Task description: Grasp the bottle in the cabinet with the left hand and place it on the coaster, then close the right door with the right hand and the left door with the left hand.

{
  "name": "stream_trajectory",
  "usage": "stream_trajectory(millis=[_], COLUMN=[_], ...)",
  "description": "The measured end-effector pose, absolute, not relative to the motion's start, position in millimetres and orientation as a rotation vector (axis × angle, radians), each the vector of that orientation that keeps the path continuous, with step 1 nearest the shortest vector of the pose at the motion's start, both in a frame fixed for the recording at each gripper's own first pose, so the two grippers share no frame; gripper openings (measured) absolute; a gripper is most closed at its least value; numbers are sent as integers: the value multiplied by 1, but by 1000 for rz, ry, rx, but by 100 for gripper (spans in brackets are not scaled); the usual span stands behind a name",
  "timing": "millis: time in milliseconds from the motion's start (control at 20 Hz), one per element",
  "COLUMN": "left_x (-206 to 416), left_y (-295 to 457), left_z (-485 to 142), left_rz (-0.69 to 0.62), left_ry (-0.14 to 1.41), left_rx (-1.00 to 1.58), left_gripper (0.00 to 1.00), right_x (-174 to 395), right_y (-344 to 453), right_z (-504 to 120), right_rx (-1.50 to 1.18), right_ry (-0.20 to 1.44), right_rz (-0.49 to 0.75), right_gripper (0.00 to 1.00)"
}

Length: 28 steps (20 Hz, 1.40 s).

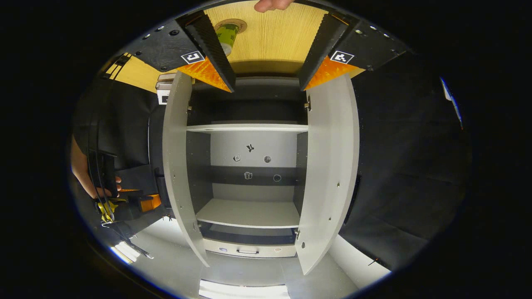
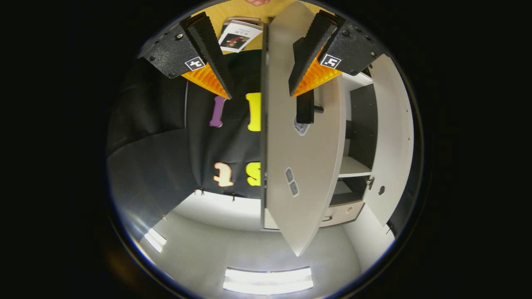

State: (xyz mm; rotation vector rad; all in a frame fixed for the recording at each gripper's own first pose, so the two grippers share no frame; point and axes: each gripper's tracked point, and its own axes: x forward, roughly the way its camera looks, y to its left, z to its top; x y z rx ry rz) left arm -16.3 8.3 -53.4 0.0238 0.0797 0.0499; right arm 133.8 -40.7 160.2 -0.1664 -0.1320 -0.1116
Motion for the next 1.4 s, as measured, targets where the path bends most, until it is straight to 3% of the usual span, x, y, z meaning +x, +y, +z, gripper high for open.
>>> stream_trajectory(millis=[250,300,850,1050,1100,1400], left_x=[-17,-17,-21,-16,-14,-8], left_y=[9,9,-7,-23,-27,-53], left_z=[-56,-56,-50,-45,-42,-39], left_rz=[51,52,7,-44,-56,-125], left_ry=[94,94,68,52,42,33], left_rx=[34,38,33,34,34,14], left_gripper=[93,94,93,90,94,94], right_x=[150,148,98,72,68,44], right_y=[0,1,-5,-24,-27,-51], right_z=[160,163,156,121,111,55], right_rx=[-212,-208,-209,-173,-158,-108], right_ry=[-134,-146,-178,-151,-139,-82], right_rz=[18,25,86,51,42,-27], right_gripper=[83,87,84,84,84,84])
